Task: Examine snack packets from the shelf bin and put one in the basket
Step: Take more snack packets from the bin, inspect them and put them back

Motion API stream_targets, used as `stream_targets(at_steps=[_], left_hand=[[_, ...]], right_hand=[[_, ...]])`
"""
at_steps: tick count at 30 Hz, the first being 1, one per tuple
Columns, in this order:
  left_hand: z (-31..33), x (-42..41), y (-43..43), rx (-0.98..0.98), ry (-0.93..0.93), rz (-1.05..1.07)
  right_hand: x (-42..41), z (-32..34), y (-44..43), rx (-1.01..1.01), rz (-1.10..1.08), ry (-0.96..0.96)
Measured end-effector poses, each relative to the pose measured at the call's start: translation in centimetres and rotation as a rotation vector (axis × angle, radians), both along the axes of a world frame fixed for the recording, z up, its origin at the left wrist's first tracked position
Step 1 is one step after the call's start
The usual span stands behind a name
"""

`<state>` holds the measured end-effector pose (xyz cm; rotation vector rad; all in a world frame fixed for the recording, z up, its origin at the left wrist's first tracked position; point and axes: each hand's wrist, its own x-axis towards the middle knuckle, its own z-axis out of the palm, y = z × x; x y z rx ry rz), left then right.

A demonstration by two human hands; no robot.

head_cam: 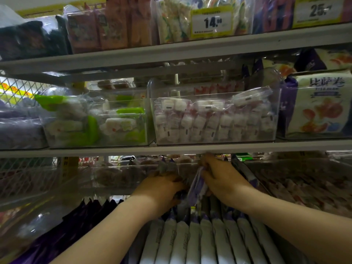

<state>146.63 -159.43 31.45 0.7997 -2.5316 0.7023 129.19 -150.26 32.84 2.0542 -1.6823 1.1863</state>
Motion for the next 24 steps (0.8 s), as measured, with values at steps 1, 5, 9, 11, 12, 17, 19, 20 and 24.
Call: stream_targets(at_steps=[1,5,9,11,12,17,19,20,24], left_hand=[[0.0,0.0,0.1,-0.014,-0.012,0.024],[0.4,0.1,1.3,-0.041,-0.089,0.131],[-0.2,0.9,3.6,-0.076,0.096,0.055],[-0.6,1.0,5.2,-0.004,0.394,-0.070],[-0.8,0.8,6.1,0.036,0.566,-0.149],[-3.2,-0.4,10.6,0.307,1.148,-0.427],[-4.6,-0.8,11.8,0.487,1.257,-0.508],[-5.3,-0.9,12.2,0.575,1.304,-0.526],[-8.1,-0.6,13.3,0.910,1.433,-0.515]], right_hand=[[0.1,-0.2,0.6,-0.009,0.010,-0.066],[0.2,-1.6,3.0,-0.084,0.001,-0.164],[0.2,-2.4,5.9,-0.242,0.025,-0.260],[0.8,-2.9,7.6,-0.305,0.092,-0.305],[1.1,-3.4,8.3,-0.330,0.132,-0.348],[3.0,-6.9,10.6,-0.507,0.192,-0.467],[3.8,-8.6,11.3,-0.548,0.234,-0.504],[4.2,-9.6,11.6,-0.558,0.264,-0.524],[5.3,-13.1,12.3,-0.496,0.337,-0.590]])
